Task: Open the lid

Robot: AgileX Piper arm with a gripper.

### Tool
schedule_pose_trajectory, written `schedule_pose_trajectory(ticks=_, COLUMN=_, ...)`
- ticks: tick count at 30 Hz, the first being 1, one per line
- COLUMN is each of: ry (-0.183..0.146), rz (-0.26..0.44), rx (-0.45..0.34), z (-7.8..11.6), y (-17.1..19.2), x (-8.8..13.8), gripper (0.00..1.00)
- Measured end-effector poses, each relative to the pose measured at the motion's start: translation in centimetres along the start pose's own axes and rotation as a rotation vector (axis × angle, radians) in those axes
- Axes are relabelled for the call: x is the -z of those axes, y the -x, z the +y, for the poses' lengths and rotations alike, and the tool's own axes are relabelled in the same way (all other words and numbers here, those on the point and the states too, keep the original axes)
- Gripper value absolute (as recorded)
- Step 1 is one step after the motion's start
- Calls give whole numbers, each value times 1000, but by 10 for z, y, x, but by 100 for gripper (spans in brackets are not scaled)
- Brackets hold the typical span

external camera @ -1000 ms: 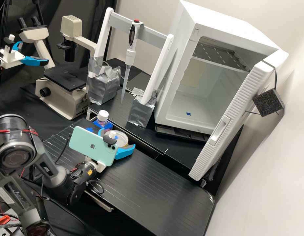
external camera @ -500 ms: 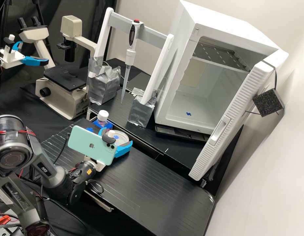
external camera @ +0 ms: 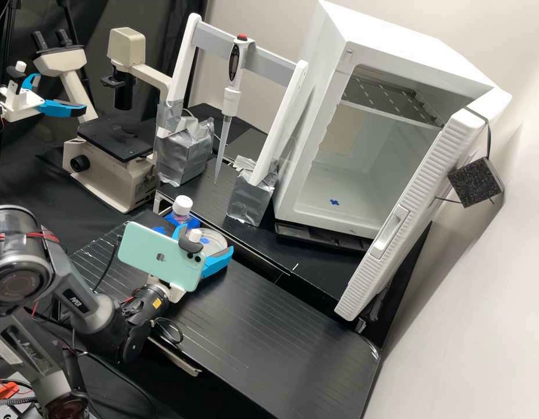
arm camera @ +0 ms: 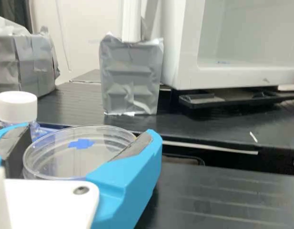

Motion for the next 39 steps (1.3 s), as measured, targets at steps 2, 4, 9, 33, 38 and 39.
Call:
schedule_pose_trajectory(ticks=2, ry=-1, rz=8, rx=-1, z=1, y=2, x=1, gripper=0)
schedule_pose_trajectory(ticks=4, ry=-3, rz=15, rx=-1, z=3, y=4, x=3, gripper=0)
schedule_pose_trajectory(ticks=9, ry=-7, rz=34, rx=-9, z=8, y=10, x=7, gripper=0)
schedule_pose_trajectory(ticks=33, ry=-142, rz=-201, rx=-343, z=48, y=39, x=-24, gripper=0)
schedule_pose_trajectory(ticks=38, ry=-173, rz=-200, rx=-314, z=43, y=34, x=-27, gripper=0)
schedule_pose_trajectory(ticks=39, ry=-161, rz=-199, rx=-301, z=42, y=32, x=-27, gripper=0)
